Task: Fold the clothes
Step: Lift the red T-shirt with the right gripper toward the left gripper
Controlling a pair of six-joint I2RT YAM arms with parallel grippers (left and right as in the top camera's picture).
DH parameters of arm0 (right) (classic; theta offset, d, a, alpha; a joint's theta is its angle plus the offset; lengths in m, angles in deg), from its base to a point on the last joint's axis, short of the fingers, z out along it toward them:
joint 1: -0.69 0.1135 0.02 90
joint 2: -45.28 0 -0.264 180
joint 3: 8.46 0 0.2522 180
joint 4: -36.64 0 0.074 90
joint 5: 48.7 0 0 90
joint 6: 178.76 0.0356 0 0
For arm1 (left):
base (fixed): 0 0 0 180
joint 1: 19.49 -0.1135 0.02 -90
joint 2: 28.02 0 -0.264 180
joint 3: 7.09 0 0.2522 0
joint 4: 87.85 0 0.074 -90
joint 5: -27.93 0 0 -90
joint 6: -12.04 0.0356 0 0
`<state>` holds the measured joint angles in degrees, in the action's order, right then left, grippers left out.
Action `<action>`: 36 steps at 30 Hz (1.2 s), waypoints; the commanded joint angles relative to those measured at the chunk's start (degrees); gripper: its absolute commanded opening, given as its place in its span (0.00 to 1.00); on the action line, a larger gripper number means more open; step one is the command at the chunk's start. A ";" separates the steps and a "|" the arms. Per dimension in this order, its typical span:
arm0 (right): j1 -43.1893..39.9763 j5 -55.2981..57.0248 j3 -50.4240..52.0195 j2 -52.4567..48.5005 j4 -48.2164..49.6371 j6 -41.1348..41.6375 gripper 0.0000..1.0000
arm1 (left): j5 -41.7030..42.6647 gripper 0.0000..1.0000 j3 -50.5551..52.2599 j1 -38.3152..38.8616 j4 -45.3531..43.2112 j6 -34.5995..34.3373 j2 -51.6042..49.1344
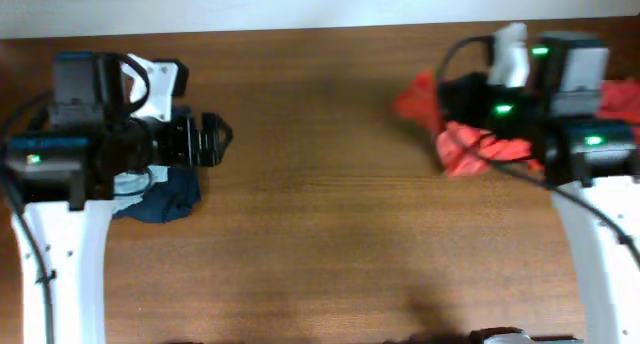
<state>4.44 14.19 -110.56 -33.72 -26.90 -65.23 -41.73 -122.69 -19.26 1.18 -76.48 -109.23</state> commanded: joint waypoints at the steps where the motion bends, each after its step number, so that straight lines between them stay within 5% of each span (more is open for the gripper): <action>1: 7.04 2.51 -1.03 0.44 1.77 -1.70 0.04 | -0.83 0.99 -3.69 -0.17 0.87 0.94 0.35; 7: 14.21 1.86 -3.67 0.63 5.16 -3.87 0.04 | 0.92 0.99 -3.85 -0.11 2.10 1.11 0.55; 12: 16.20 -2.67 -8.04 0.70 8.61 -5.55 0.04 | 13.03 0.99 -3.87 1.92 1.75 11.41 0.61; 24: 16.17 -15.93 -14.56 1.90 8.90 -5.55 0.04 | 11.30 0.99 -3.85 9.22 -6.67 17.57 0.59; 36: 16.15 -16.24 -14.56 5.92 10.60 -5.53 0.04 | 16.46 0.99 -3.85 13.27 -7.43 18.82 0.55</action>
<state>20.03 -0.43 -123.43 -29.70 -17.55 -69.93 -27.74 -125.82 -8.21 -6.23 -59.26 -109.08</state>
